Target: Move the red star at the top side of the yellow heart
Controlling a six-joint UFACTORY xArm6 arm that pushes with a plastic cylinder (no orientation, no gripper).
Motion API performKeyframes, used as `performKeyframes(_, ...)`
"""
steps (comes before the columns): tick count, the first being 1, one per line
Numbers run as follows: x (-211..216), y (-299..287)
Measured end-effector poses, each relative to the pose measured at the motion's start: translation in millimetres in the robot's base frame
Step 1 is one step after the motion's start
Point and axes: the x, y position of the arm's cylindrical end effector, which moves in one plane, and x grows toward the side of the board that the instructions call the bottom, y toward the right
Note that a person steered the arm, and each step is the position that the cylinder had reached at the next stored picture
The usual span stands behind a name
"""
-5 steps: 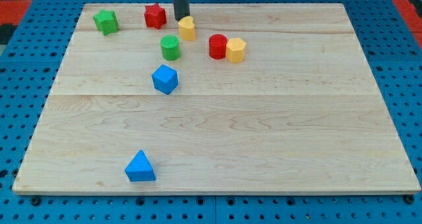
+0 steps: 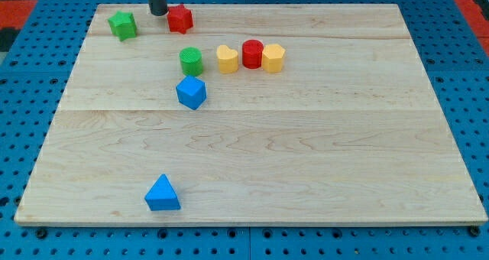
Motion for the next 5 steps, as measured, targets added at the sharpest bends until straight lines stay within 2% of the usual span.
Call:
performKeyframes(1,24.5,71.8)
performKeyframes(2,20.4,59.8)
performKeyframes(3,13.2,-5.2)
performKeyframes(5,46.5,-2.0)
